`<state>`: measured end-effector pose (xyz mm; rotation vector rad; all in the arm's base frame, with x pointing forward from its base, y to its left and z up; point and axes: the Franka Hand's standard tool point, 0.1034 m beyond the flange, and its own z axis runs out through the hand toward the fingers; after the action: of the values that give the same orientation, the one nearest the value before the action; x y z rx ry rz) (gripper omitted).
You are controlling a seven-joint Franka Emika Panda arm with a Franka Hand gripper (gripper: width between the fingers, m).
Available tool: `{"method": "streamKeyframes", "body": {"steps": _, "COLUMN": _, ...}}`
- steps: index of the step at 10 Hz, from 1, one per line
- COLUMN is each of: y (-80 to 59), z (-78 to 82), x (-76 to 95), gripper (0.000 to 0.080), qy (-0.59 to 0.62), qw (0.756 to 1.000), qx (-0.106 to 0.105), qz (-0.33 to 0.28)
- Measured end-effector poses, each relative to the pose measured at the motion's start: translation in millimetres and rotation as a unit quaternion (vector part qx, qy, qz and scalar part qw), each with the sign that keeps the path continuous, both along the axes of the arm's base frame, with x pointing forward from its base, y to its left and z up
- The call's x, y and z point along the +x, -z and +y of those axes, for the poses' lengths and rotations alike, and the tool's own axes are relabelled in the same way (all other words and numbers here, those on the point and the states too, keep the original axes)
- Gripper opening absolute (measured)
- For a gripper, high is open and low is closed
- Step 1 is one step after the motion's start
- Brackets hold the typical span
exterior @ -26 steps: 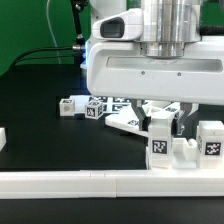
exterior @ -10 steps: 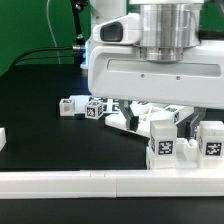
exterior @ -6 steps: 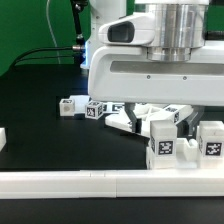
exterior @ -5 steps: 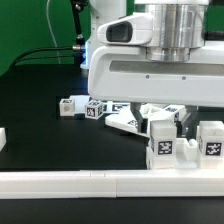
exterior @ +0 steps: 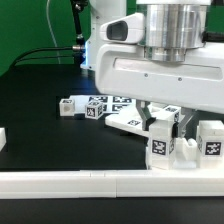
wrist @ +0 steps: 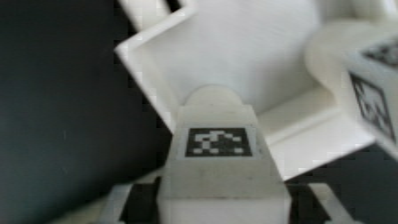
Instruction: Assemble chair
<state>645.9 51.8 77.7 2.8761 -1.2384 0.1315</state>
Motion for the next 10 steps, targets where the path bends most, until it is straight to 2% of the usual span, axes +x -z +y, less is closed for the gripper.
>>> {"method": "streamKeyframes", "body": {"steps": 2, "y": 0.7, "z": -0.1, "x": 3.2, "gripper": 0.0284, "qy": 0.202, "qw": 0.979, "qx": 0.022, "qz": -0.008}}
{"method": "streamKeyframes", "body": {"steps": 4, "y": 1.8, "z": -1.3, "x": 3.7, "gripper": 0.0284, "qy": 0.344, "qw": 0.937, "qx": 0.052, "qz": -0.014}}
{"method": "streamKeyframes", "body": {"steps": 6, "y": 1.8, "z": -3.7, "x": 3.8, "gripper": 0.0284, "qy": 0.439, "qw": 0.895, "qx": 0.074, "qz": -0.011}}
{"method": "streamKeyframes", "body": {"steps": 7, "y": 2.1, "z": -2.9, "x": 3.7, "gripper": 0.0284, "qy": 0.452, "qw": 0.889, "qx": 0.075, "qz": -0.011}}
{"method": "streamKeyframes", "body": {"steps": 8, "y": 2.3, "z": -2.9, "x": 3.6, "gripper": 0.0371, "qy": 0.452, "qw": 0.889, "qx": 0.075, "qz": -0.010}}
{"method": "streamKeyframes", "body": {"steps": 9, "y": 2.1, "z": -3.2, "x": 3.6, "gripper": 0.0371, "qy": 0.407, "qw": 0.911, "qx": 0.071, "qz": -0.010}}
{"method": "streamKeyframes", "body": {"steps": 10, "y": 0.8, "z": -4.1, "x": 4.2, "gripper": 0.0546, "qy": 0.332, "qw": 0.941, "qx": 0.067, "qz": -0.011}}
